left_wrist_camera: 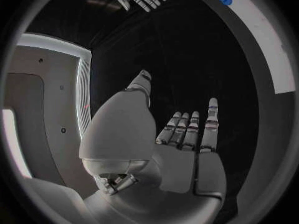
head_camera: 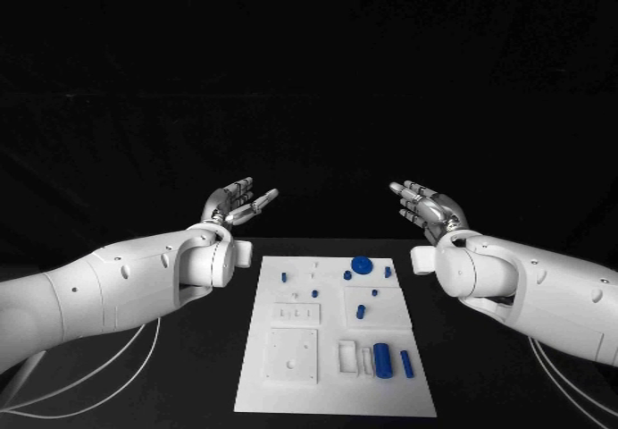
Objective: Assemble the parts on the task board
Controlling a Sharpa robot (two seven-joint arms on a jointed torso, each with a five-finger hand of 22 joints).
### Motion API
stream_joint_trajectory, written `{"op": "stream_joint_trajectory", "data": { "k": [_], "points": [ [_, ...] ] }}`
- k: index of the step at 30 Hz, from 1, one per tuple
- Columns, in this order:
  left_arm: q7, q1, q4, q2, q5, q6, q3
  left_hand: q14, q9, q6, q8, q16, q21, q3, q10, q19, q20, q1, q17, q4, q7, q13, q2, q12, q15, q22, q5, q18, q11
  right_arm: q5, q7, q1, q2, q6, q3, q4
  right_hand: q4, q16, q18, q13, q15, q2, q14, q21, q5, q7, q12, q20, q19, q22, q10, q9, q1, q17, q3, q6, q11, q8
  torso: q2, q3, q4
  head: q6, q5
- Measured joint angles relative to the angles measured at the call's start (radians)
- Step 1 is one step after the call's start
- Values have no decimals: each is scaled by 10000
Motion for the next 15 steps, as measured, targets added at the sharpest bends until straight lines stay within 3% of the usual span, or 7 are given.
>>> {"op": "stream_joint_trajectory", "data": {
  "k": [2,3,7,13,15],
  "points": [
    [-148,213,-374,125,37,310,-166,55,1,48,6,0,3,3,15,85,4,161,1,11,-33,2,-29,0,-25,10,29,9,4,-129,-399,131,21,616,49,-358,-25,0,1,10,2,12,145,0,57,5,0,34,34,12,110,14,204,12,24,115,39,0,0,-4,-1,-3,1],
    [-202,276,-486,162,51,427,-212,164,15,147,49,0,38,18,127,236,55,461,16,96,4,12,-67,0,12,26,66,150,41,-183,-563,178,26,864,67,-480,-94,34,0,15,35,16,256,0,74,6,0,54,55,13,217,14,348,17,19,204,40,12,-1,-4,-1,-5,1],
    [-396,454,-806,278,99,826,-356,173,16,160,50,0,38,29,148,266,87,497,16,108,16,12,-88,0,22,26,66,154,37,-403,-1199,337,69,1839,118,-920,-282,61,150,47,115,5,730,41,74,20,46,90,272,33,684,40,792,49,-1,569,110,51,0,-4,-1,-8,2],
    [-584,485,-876,299,142,1152,-378,483,22,325,49,39,43,34,387,518,85,565,30,108,95,24,-20,27,55,47,66,153,146,-685,-1938,473,98,2980,163,-1292,-695,116,150,128,213,-81,2255,159,234,117,107,-82,1213,119,2234,114,1508,122,-2,1941,171,112,1,-4,0,-8,2],
    [-619,484,-855,269,152,1225,-379,1134,41,633,50,78,165,164,863,1038,78,652,66,28,226,54,168,48,93,103,66,176,259,-971,-2075,486,160,3201,169,-1441,-838,189,158,163,182,-137,3129,257,339,186,168,-176,1733,152,3061,146,1608,163,52,2643,122,169,1,-7,-3,-14,6]
  ]
}}
